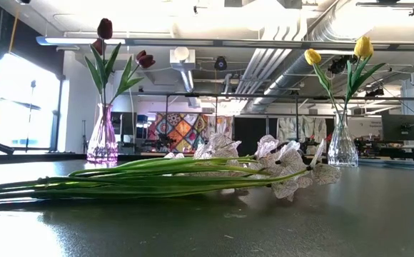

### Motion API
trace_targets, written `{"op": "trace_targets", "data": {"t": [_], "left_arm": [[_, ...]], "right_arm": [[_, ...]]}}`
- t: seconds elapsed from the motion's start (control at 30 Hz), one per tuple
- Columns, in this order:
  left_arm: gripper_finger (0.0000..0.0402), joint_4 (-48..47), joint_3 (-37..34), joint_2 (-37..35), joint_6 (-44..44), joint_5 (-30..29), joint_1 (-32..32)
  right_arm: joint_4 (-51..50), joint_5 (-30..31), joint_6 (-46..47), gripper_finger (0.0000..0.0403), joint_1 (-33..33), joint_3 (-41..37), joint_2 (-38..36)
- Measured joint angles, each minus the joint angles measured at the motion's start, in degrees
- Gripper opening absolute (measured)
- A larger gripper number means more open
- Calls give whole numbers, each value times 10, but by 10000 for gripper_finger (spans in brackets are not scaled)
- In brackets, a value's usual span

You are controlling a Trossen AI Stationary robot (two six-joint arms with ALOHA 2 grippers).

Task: Sort flowers into vase by color
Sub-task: Put the right white flowers into the bottom transparent flower vase

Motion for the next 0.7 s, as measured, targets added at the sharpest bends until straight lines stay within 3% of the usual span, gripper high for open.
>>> {"op": "trace_targets", "data": {"t": [0.4,0.7], "left_arm": [[8,-24,-2,0,-87,1,0],[79,-65,-1,0,-157,22,0]], "right_arm": [[4,-15,0,167,0,0,0],[5,-29,0,167,0,0,0]]}}
